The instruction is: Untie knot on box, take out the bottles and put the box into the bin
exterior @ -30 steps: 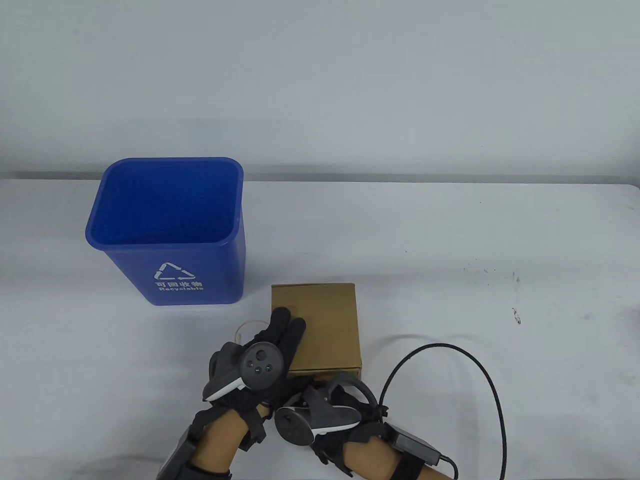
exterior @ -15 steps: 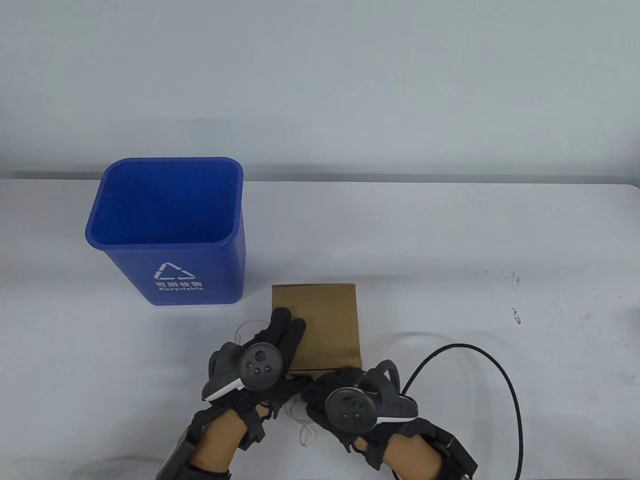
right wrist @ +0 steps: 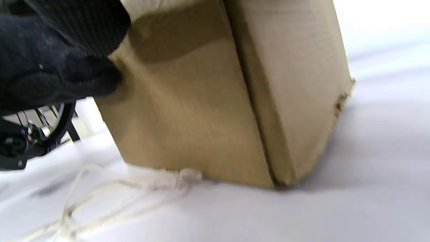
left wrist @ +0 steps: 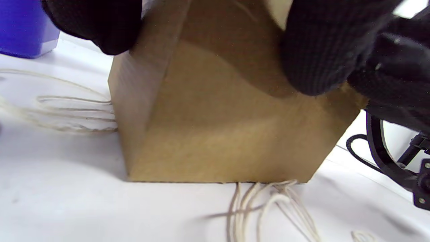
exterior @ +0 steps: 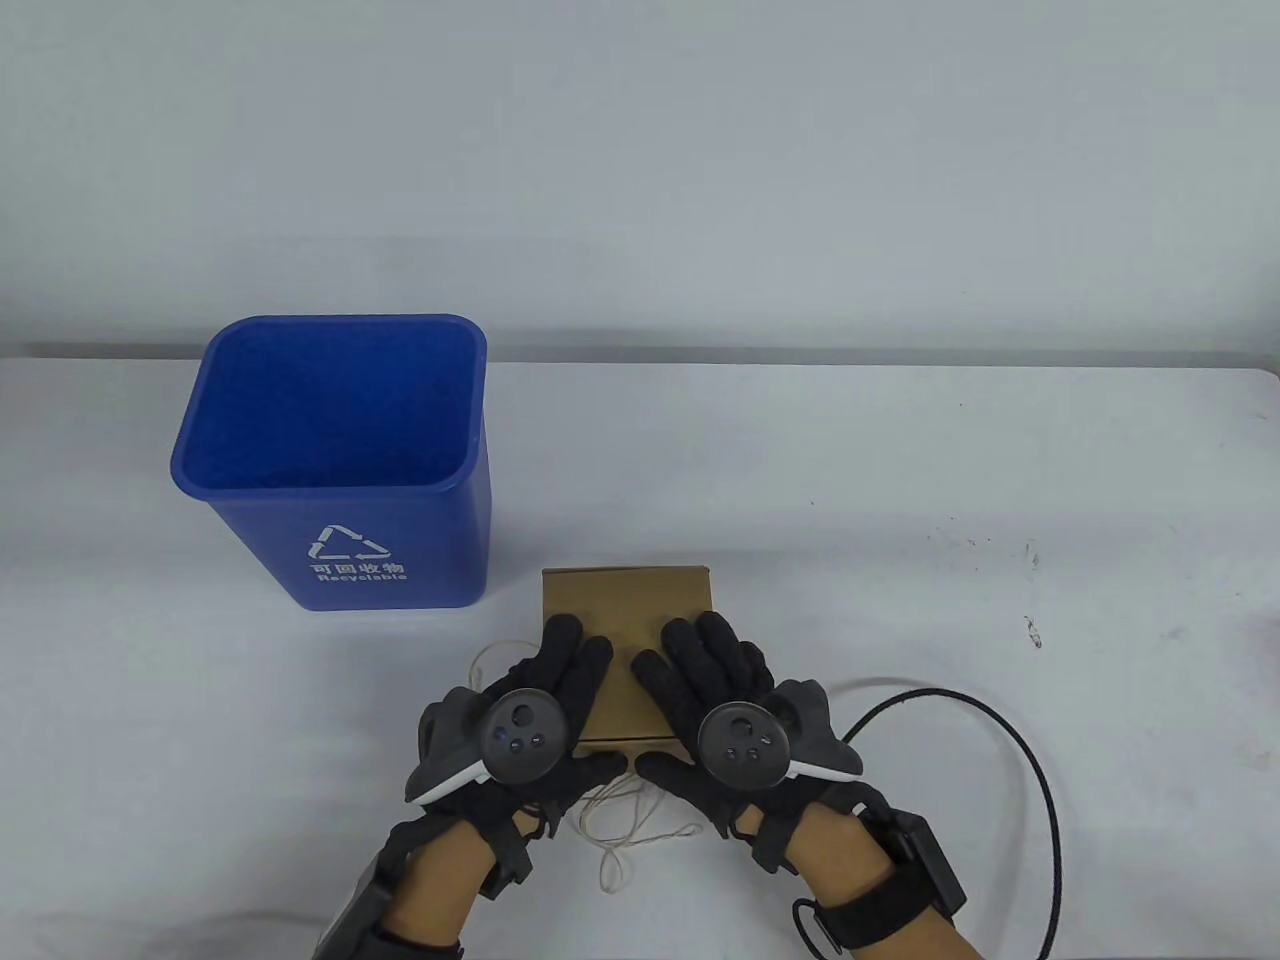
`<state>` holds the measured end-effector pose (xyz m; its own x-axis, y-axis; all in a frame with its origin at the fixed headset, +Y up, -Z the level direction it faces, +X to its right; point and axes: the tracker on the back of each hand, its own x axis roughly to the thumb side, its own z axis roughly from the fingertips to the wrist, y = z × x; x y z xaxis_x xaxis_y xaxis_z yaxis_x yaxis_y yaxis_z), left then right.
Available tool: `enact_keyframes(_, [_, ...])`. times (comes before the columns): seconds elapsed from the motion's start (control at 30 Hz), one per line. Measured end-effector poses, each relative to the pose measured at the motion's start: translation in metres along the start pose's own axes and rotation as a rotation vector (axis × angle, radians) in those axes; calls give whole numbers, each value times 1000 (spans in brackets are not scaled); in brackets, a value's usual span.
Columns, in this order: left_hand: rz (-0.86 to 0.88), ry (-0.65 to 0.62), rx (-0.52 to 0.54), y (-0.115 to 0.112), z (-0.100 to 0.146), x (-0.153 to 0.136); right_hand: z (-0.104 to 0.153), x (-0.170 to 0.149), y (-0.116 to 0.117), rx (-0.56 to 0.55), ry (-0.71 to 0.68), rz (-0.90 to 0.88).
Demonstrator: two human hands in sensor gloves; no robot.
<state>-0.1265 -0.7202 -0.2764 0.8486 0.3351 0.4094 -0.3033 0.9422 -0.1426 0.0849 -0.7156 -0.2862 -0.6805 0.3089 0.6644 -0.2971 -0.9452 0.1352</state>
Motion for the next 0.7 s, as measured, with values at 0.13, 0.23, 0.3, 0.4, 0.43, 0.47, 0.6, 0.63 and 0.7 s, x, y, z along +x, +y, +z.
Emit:
enact_keyframes(0.13, [7, -6, 3, 0, 0, 0, 3, 0, 4, 12, 26, 22])
enact_keyframes(0.23, [1, -7, 7, 4, 3, 4, 4, -4, 5, 7, 35, 5])
enact_keyframes(0.3, [-20, -12, 36, 11, 9, 8, 6, -8, 5, -9, 41, -24])
enact_keyframes(0.4, [-96, -42, 148, 28, 22, 19, 6, -9, 6, -11, 39, -47])
enact_keyframes(0.43, [-121, -68, 200, 36, 27, 25, 5, -8, 6, -11, 40, -41])
enact_keyframes(0.47, [-130, -89, 227, 40, 30, 28, 5, -8, 6, -10, 40, -41])
enact_keyframes(0.6, [-149, -225, 330, 49, 43, 53, 6, -12, 7, -25, 39, -74])
enact_keyframes(0.63, [-153, -239, 313, 47, 43, 57, 6, -12, 7, -23, 39, -78])
enact_keyframes(0.7, [-211, -237, 227, 34, 41, 73, 7, -13, 7, -18, 42, -81])
